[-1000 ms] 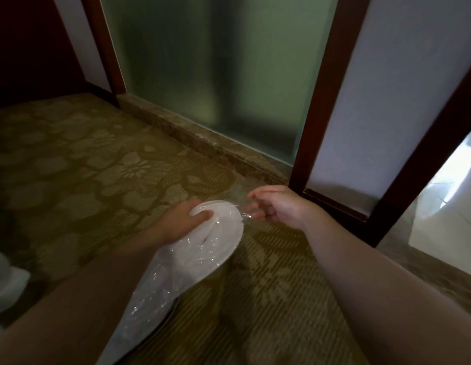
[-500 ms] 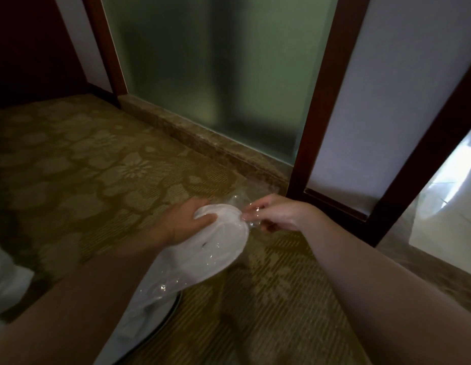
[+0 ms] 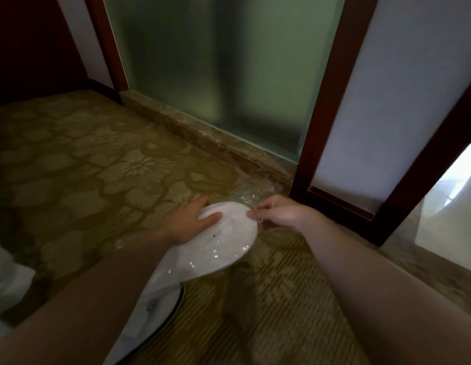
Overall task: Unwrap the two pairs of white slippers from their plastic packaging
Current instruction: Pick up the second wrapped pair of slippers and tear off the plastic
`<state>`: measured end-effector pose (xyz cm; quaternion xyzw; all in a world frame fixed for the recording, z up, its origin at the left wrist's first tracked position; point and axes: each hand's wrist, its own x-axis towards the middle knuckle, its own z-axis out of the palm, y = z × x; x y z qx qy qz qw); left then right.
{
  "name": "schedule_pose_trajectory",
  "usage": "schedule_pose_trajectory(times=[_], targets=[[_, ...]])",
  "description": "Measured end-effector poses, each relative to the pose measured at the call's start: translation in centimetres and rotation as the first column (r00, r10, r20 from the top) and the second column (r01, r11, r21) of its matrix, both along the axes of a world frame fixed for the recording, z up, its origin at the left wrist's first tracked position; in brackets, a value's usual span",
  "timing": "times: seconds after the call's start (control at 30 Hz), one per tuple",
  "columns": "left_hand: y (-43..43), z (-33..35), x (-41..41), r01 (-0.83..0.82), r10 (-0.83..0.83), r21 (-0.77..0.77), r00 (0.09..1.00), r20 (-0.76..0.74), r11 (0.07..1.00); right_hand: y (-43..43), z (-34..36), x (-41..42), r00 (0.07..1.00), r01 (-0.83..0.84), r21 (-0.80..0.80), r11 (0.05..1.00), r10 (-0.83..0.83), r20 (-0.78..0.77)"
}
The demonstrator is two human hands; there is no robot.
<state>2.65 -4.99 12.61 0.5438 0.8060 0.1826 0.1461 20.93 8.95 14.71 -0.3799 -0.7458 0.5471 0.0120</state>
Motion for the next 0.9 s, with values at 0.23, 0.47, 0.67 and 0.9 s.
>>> schedule_pose_trajectory(times=[0.23,0.47,0.67,0.9], targets=[[0.5,-1.9,-1.1,-0.163,0.161,-0.043,0.986,-0.044,0.986,0.5,-1.1,0.0,0.989,0.147,0.029,0.989,-0.146,-0.032],[1.0,-3.1,-2.2,-0.432,0.432,0.021,0.902,0.013,0.902,1.5,-2.8,-0.3,0.913,0.394,0.024,0.919,-0.389,-0.121],[2.1,-3.0,-2.3,-0.757,0.682,-0.083,0.529,0.505,0.649,1.7,-3.5,-0.4,0.823,0.513,-0.162,0.843,-0.536,-0.188],[3.2,-3.1,-3.3,-0.813,0.405,-0.181,0.074,0.911,0.554,2.1,-4.1,-0.4,0.787,0.502,-0.334,0.798,-0.581,-0.206]])
